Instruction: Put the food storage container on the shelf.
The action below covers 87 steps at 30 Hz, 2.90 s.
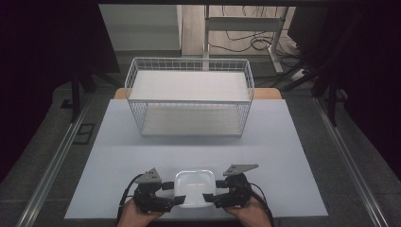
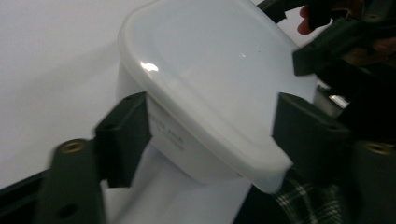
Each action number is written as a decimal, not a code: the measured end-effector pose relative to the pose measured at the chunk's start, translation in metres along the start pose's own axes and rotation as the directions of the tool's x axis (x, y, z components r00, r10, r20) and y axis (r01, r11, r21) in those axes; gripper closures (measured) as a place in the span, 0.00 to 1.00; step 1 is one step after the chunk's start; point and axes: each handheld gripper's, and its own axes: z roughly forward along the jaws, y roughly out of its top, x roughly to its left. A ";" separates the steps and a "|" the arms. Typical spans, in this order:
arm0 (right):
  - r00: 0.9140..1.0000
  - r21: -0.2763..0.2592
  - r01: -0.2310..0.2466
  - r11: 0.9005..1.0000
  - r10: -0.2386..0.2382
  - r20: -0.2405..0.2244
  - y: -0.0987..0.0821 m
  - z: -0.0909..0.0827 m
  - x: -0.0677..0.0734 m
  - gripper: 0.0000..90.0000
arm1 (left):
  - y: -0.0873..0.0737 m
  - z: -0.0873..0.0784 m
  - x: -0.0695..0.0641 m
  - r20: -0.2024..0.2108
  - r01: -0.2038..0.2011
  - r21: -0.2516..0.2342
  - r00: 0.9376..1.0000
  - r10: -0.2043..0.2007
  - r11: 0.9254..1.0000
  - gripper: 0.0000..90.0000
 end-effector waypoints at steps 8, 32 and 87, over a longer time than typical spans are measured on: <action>0.997 -0.025 -0.070 0.997 0.071 0.032 -0.004 -0.018 0.003 0.69 | 0.001 -0.008 -0.003 -0.013 0.032 -0.036 0.999 -0.033 0.999 0.69; 0.993 -0.171 -0.010 0.985 0.031 0.118 0.006 -0.026 0.007 0.86 | 0.015 -0.017 0.001 -0.079 0.021 -0.133 0.996 -0.031 0.991 0.89; 0.974 -0.294 -0.010 0.956 0.075 0.212 0.106 0.012 -0.076 0.84 | 0.114 0.007 0.089 -0.132 0.011 -0.227 0.990 -0.042 0.974 0.90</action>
